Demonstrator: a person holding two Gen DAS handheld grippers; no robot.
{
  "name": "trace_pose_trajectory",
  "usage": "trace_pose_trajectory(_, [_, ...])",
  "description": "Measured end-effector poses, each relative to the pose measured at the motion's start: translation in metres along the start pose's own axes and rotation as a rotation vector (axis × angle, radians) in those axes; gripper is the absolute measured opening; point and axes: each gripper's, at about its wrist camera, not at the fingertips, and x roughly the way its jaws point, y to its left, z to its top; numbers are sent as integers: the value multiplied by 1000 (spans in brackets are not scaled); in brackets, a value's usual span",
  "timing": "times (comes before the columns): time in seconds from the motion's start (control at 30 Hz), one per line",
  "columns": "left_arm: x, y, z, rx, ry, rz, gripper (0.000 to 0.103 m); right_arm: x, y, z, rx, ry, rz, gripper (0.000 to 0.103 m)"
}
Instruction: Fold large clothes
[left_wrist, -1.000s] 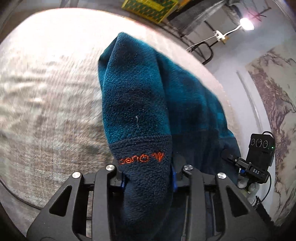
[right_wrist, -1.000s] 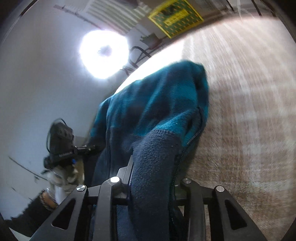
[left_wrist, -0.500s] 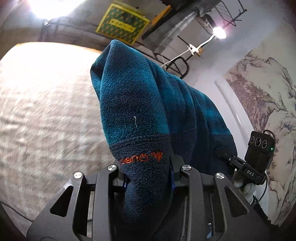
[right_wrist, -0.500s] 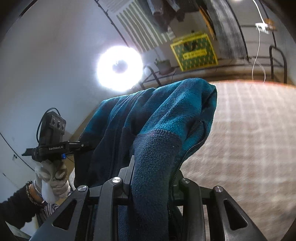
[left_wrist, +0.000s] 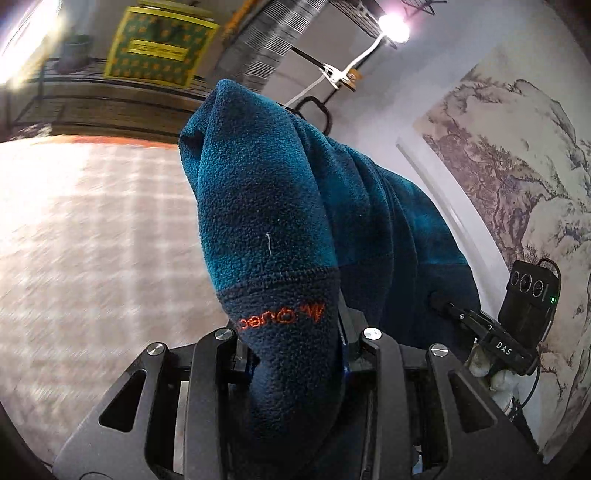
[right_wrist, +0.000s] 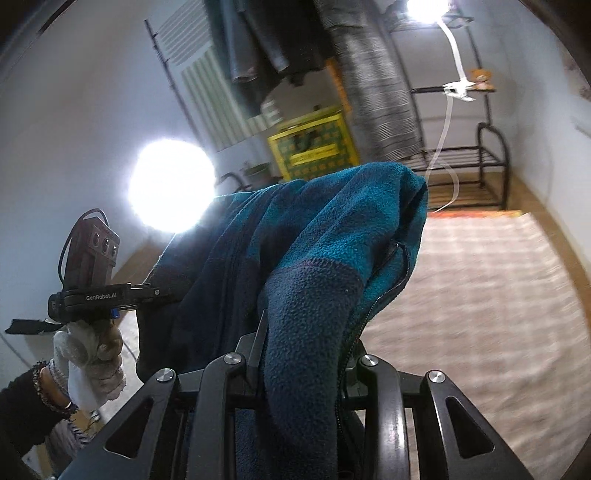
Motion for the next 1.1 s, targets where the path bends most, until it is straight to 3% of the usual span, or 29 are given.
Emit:
trace_pose_trajectory(0.27, [116,-41,58,32,29,-43,31,13,-100,44,44,-28,-143,26])
trace_pose_trajectory(0.43, [172,-51,81,19,30,-56,31,21,-147,65,68,-33,-183,26])
trace_pose_trajectory(0.77, [244,-44,104,-24,33,-50,31,63,-210,92,54,-13,-268,26])
trace_pose_trajectory(0.9, [264,-33,106,-26,51,-21,31,81,-225,90,47,8,-279,26])
trace_pose_trajectory(1.1, [304,0,101,-41,140,106,35,110,-268,81,117,86,-334,29])
